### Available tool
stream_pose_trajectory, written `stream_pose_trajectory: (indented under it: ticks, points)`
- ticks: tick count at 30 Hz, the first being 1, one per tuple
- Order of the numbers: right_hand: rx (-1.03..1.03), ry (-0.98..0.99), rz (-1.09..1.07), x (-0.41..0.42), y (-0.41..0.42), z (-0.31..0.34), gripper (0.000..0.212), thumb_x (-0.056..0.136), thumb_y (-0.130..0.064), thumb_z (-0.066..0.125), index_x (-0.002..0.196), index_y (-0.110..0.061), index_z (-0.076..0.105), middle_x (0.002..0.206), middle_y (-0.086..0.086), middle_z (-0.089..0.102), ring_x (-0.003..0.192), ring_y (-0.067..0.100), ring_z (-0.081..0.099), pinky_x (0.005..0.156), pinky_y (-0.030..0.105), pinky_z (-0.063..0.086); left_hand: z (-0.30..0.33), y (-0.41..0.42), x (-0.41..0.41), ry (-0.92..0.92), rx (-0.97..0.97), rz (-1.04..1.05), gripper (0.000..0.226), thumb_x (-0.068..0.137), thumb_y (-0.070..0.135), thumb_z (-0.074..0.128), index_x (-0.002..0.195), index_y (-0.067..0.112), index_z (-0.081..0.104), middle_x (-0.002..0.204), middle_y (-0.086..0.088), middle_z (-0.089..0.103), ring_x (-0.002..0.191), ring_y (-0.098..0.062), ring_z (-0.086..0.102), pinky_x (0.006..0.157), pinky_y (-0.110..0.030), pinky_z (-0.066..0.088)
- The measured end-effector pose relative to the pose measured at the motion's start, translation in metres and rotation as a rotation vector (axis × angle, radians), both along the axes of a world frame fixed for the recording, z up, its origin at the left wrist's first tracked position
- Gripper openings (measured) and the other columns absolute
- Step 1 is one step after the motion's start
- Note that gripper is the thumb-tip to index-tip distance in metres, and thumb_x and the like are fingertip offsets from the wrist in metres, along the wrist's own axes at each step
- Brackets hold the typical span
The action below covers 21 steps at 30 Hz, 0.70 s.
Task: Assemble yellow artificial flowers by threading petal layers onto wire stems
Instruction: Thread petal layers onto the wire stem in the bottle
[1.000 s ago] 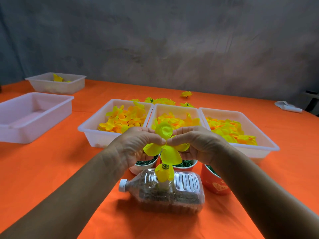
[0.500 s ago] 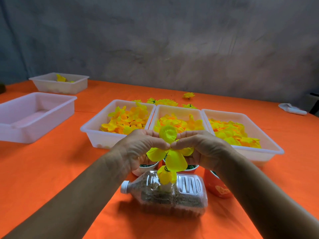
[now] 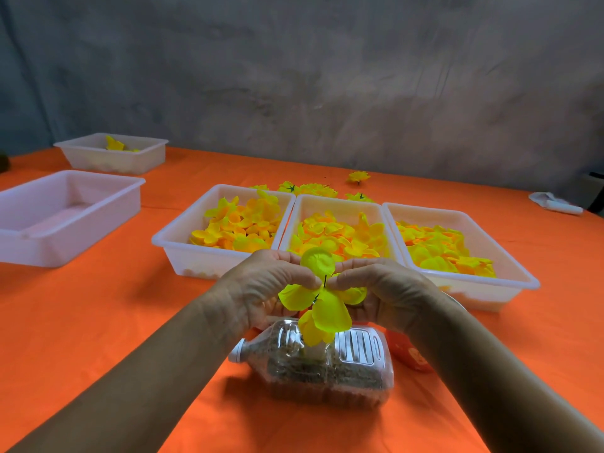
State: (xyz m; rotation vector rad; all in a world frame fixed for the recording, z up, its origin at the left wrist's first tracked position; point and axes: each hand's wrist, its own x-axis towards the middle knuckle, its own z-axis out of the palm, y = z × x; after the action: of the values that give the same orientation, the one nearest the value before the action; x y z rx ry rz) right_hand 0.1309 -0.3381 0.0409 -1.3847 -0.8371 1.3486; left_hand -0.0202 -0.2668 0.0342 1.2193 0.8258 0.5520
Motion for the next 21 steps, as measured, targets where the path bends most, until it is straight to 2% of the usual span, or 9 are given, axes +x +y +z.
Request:
stream_pose_trajectory:
  ticks: [2,4,10,15,18,21]
  points:
    - [-0.001,-0.027,0.022,0.001,0.0,-0.003,0.022,0.076,0.009,0.062,0.067,-0.009,0.069,0.068,0.009,0.069,0.056,0.018,0.066,0.054,0.028,0.056,-0.003,0.0,-0.001,0.022,0.012,-0.016,0.025,0.072,-0.006,0.069,0.094,0.005,0.065,0.07,-0.008,0.069,0.057,-0.018,0.065,0.054,-0.028,0.054]
    - [-0.007,-0.039,0.036,0.001,-0.001,-0.006,0.026,0.076,0.008,0.061,0.061,-0.01,0.072,0.067,0.008,0.07,0.056,0.017,0.066,0.05,0.025,0.055,-0.005,-0.001,-0.002,0.042,0.024,-0.033,0.019,0.073,-0.005,0.068,0.086,0.009,0.065,0.064,-0.005,0.069,0.052,-0.014,0.064,0.048,-0.023,0.051]
    - [-0.04,-0.1,0.038,0.003,-0.001,-0.012,0.029,0.075,0.004,0.064,0.058,-0.016,0.073,0.067,0.005,0.07,0.057,0.014,0.066,0.052,0.023,0.054,-0.011,-0.001,-0.003,0.059,0.028,-0.051,0.019,0.073,-0.005,0.069,0.08,0.011,0.062,0.059,-0.002,0.067,0.048,-0.012,0.062,0.044,-0.021,0.048]
    - [-0.084,-0.138,0.012,0.002,-0.003,-0.019,0.014,0.075,0.001,0.068,0.072,-0.013,0.07,0.066,0.005,0.068,0.056,0.014,0.064,0.052,0.022,0.051,-0.019,0.0,-0.002,0.083,0.011,-0.052,0.019,0.072,-0.004,0.071,0.082,0.01,0.064,0.068,-0.005,0.07,0.057,-0.016,0.066,0.061,-0.029,0.052]
    - [-0.095,-0.141,0.006,0.001,-0.004,-0.022,0.012,0.076,-0.001,0.068,0.079,-0.012,0.069,0.069,0.006,0.068,0.061,0.018,0.063,0.059,0.025,0.05,-0.02,0.001,-0.003,0.085,-0.009,-0.059,0.019,0.071,-0.003,0.072,0.083,0.009,0.064,0.069,-0.005,0.071,0.058,-0.015,0.067,0.056,-0.026,0.054]
    - [-0.082,-0.109,-0.001,0.002,-0.004,-0.022,0.014,0.075,0.002,0.068,0.077,-0.012,0.069,0.067,0.005,0.068,0.056,0.014,0.064,0.052,0.021,0.051,-0.018,0.001,-0.004,0.086,0.007,-0.065,0.022,0.071,-0.003,0.072,0.089,0.008,0.064,0.07,-0.005,0.071,0.057,-0.015,0.067,0.05,-0.024,0.053]
